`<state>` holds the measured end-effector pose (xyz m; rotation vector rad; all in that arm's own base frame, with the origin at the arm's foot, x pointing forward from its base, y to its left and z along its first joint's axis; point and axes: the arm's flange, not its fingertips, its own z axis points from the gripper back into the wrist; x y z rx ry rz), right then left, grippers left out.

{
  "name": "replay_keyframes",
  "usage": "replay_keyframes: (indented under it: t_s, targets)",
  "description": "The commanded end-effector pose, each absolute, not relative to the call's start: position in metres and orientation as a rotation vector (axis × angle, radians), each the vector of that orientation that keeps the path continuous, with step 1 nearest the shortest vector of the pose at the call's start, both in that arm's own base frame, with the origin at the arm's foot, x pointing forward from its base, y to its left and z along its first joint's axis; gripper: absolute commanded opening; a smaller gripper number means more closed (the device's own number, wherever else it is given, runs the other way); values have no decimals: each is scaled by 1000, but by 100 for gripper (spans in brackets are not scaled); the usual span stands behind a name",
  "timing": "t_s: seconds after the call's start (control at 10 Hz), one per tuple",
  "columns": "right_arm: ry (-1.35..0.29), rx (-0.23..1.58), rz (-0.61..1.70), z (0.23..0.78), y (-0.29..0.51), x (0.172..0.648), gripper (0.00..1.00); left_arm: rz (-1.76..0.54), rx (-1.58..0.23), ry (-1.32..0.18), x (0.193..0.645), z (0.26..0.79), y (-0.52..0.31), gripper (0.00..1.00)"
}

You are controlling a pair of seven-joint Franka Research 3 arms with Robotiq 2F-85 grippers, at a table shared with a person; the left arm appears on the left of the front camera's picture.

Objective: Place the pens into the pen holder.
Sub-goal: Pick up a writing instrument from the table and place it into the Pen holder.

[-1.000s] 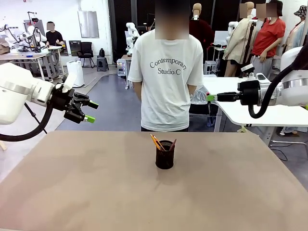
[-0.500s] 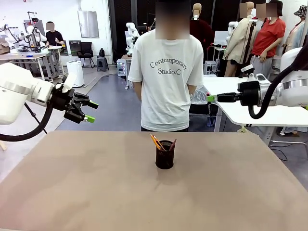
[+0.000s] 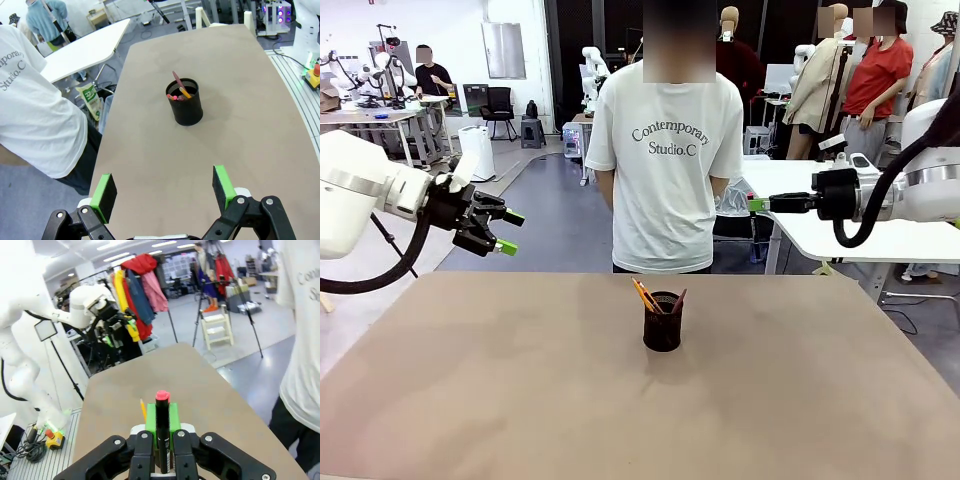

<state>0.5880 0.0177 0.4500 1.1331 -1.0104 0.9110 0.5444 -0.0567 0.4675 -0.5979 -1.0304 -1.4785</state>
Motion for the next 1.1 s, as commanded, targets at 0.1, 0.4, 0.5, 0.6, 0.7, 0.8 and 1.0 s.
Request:
replay_keyframes:
  t_s: [0.1,0.4,0.5,0.6,0.7,0.8,1.0]
  targets:
    - [-1114,1243,1055,453,59,585,0,-1483,-597,-1041,544,468,-56,100]
    - [-1134,1353,1146,441,114,586,0,-1483,-597,-1041,544,468,-56,100]
    - [-1120,1373,1181,434,131,584,0,-1483,-597,-1041,544,468,-56,100]
    - [-1146,1363,1253,425,146,584,0,-1483,-597,-1041,544,468,-56,100]
    - [-1142,1397,1250,414,159,580,0,-1483,-597,-1041,544,468,-56,100]
    - [-1129,1372,1243,402,171,576,0,-1483,-597,-1041,544,468,-56,100]
    - [-1167,1266,1282,378,181,577,0,-1483,-597,-1041,544,468,-56,100]
